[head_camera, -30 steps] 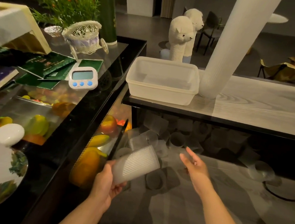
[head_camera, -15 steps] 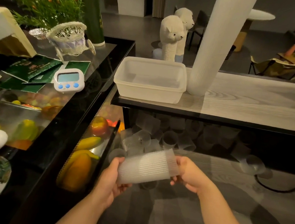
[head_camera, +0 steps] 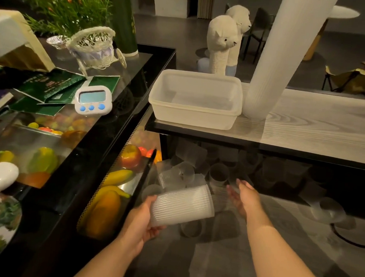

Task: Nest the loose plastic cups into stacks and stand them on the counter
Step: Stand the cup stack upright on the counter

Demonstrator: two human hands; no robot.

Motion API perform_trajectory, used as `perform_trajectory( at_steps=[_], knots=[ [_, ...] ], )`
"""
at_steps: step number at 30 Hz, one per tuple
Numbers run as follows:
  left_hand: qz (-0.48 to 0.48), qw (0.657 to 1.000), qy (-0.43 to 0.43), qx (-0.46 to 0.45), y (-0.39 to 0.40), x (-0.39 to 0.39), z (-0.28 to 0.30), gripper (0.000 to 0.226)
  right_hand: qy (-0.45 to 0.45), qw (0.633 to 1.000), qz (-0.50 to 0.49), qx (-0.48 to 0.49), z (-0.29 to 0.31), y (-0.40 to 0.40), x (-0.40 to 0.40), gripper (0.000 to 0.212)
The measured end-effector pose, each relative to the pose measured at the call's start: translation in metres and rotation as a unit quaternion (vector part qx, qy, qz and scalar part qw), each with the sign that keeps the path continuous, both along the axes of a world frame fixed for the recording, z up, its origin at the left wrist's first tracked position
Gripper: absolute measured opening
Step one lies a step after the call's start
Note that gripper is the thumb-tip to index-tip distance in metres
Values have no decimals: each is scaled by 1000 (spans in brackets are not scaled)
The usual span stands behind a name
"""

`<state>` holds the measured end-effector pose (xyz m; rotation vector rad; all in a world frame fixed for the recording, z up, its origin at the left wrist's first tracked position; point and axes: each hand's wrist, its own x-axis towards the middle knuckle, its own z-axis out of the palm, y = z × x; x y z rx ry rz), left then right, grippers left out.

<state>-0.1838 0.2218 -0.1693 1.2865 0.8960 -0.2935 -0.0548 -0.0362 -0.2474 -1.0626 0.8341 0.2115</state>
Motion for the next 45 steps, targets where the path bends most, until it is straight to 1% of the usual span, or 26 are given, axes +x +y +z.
perform_trajectory(
  at_steps=[1, 2, 3, 4, 6, 7, 8, 10, 12, 14, 17, 19, 23, 24, 28, 37, 38, 40, 42, 45],
  knots=[
    [4, 1000, 4, 1, 2, 0, -1, 30, -11, 998, -37, 39, -1, -2, 3, 40],
    [9, 1000, 6, 0, 4, 0, -3, 31, -23, 996, -64, 58, 2, -3, 4, 39],
    [12, 1000, 7, -1, 6, 0, -3, 31, -33, 995, -80, 57, 3, -4, 3, 38],
    [14, 1000, 6, -2, 7, 0, -4, 31, -42, 995, -81, 33, 4, -5, 1, 36],
    [13, 1000, 4, -1, 8, 1, -3, 31, -59, 993, -58, -80, 11, -2, -9, 29],
    [16, 1000, 4, 0, 8, 1, -2, 30, -72, 987, -43, -137, 19, 1, -16, 29],
    [19, 1000, 5, -2, 7, 2, -2, 29, -92, 981, -33, -169, 28, 5, -25, 33],
    [23, 1000, 8, -6, 4, 3, -3, 27, -128, 974, 1, -189, 43, 14, -44, 33],
    [24, 1000, 11, -11, 1, 5, -4, 27, -162, 965, 73, -193, 56, 22, -62, 28],
    [28, 999, 12, -14, -1, 6, -6, 30, -195, 954, 134, -186, 62, 29, -76, 27],
    [27, 1000, 8, -12, -3, 7, -7, 31, -212, 942, 164, -200, 64, 31, -81, 30],
    [24, 1000, 1, -9, -3, 7, -7, 32, -214, 944, 159, -196, 67, 31, -79, 31],
    [24, 1000, -18, -7, -3, 10, -7, 28, -256, 941, 80, -207, 75, 27, -76, 31],
    [24, 1000, -19, -6, -3, 11, -7, 27, -266, 938, 78, -208, 77, 28, -76, 32],
    [39, 999, -21, -15, -3, 15, -8, 28, -287, 929, 121, -198, 80, 36, -82, 33],
    [50, 998, -20, -18, -4, 21, -12, 26, -304, 924, 120, -199, 85, 39, -81, 34],
    [49, 998, -24, -18, -5, 21, -11, 25, -309, 920, 134, -202, 85, 40, -81, 35],
    [38, 999, -29, -20, -7, 20, -11, 22, -309, 900, 200, -232, 81, 44, -79, 37],
    [33, 999, -29, -19, -7, 20, -12, 21, -285, 884, 270, -254, 79, 45, -77, 39],
    [47, 999, -7, -11, -2, 22, -20, 25, -259, 878, 346, -206, 81, 42, -70, 40]
  ],
)
